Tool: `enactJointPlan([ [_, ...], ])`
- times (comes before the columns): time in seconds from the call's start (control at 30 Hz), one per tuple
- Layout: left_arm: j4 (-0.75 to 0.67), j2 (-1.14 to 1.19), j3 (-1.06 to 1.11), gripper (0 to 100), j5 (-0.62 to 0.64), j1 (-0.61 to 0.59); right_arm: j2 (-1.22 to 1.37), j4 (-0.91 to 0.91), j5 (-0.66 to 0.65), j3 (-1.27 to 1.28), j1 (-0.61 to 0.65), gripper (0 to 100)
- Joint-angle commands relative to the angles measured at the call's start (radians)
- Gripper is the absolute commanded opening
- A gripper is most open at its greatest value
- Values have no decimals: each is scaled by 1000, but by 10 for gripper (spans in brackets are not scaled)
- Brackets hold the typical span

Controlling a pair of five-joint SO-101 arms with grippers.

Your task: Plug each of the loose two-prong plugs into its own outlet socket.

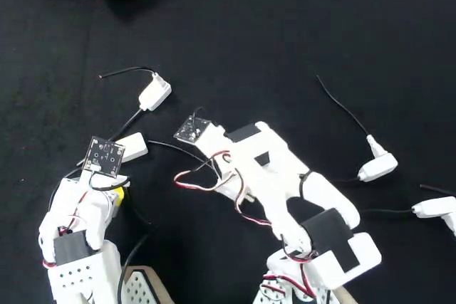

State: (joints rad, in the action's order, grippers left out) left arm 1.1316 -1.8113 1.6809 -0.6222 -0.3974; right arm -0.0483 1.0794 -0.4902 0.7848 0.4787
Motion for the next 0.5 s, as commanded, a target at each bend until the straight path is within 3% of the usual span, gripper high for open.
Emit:
enactJointPlan([
  [0.0, 2, -9, 18, 253, -6, -7, -7, 32, 14, -27, 11, 45],
  [0.47, 2, -9, 18, 253, -6, -7, -104, 196, 25, -265, 9, 11],
])
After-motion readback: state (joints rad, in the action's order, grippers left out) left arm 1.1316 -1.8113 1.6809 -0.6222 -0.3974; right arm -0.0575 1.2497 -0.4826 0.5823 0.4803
